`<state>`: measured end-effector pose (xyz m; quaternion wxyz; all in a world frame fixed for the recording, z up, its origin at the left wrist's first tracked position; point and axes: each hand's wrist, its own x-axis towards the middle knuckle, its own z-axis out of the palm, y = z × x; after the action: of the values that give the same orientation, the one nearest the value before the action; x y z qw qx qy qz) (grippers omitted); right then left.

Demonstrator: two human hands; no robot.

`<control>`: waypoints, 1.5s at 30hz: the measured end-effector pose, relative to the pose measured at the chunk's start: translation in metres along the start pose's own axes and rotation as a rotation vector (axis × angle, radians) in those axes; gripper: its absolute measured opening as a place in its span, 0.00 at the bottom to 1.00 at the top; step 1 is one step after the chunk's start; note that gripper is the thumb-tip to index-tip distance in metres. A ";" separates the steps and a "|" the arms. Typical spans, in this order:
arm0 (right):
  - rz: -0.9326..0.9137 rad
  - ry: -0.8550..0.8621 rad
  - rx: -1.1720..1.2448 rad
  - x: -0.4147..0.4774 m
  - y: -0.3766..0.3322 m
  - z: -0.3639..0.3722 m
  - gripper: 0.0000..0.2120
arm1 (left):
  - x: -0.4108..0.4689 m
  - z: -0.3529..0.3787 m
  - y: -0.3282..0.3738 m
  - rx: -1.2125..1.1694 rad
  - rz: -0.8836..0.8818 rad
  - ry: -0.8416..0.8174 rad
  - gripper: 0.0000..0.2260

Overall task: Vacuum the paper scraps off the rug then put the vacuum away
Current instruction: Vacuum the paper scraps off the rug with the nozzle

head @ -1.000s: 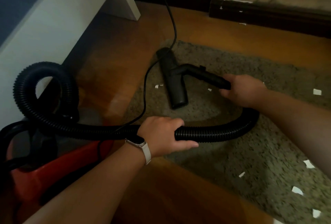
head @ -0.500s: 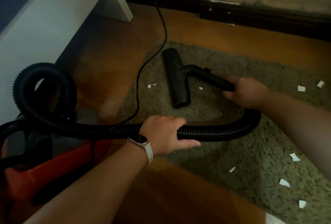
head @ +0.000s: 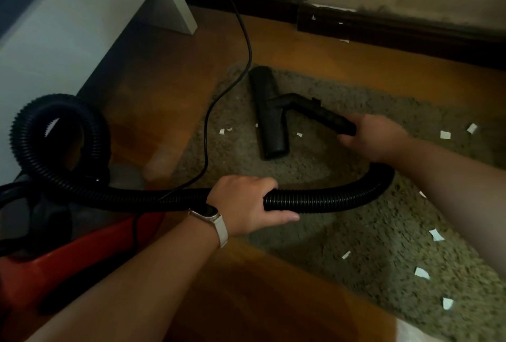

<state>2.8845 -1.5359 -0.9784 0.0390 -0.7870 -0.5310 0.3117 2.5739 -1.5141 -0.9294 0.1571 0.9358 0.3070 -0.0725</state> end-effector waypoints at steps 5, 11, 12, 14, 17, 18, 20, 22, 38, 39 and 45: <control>0.064 -0.016 -0.010 0.001 0.006 0.000 0.18 | 0.006 0.000 0.005 0.007 -0.002 -0.022 0.33; 0.015 -0.025 -0.089 0.001 -0.005 0.010 0.16 | -0.002 0.007 0.002 -0.007 0.007 -0.018 0.32; -0.011 -0.017 -0.111 0.001 -0.009 0.012 0.15 | -0.004 0.008 0.002 -0.010 0.008 -0.019 0.31; -0.062 -0.002 -0.140 0.001 -0.016 0.016 0.14 | -0.007 0.010 0.000 -0.017 0.008 -0.022 0.30; -0.105 -0.001 -0.175 0.002 -0.027 0.017 0.13 | -0.012 0.011 -0.005 -0.028 0.001 -0.031 0.28; -0.118 -0.008 -0.182 0.003 -0.031 0.017 0.13 | -0.014 0.011 -0.007 -0.034 -0.003 -0.038 0.28; -0.144 -0.019 -0.203 0.004 -0.039 0.018 0.13 | -0.016 0.010 -0.009 -0.041 -0.006 -0.054 0.28; -0.158 -0.014 -0.230 0.004 -0.045 0.018 0.13 | -0.018 0.009 -0.011 -0.044 -0.011 -0.070 0.28; 0.074 0.039 -0.059 0.003 -0.007 0.002 0.17 | -0.002 0.003 -0.002 -0.032 -0.013 -0.011 0.31; 0.085 0.048 -0.031 0.004 -0.004 0.001 0.17 | -0.001 0.002 -0.002 -0.028 -0.013 -0.008 0.31; 0.122 0.070 0.060 0.011 0.005 0.003 0.18 | 0.002 -0.001 -0.003 -0.023 -0.014 0.013 0.31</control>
<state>2.8893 -1.5297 -0.9878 0.0619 -0.8268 -0.4707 0.3017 2.5734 -1.5103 -0.9295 0.1655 0.9322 0.3154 -0.0640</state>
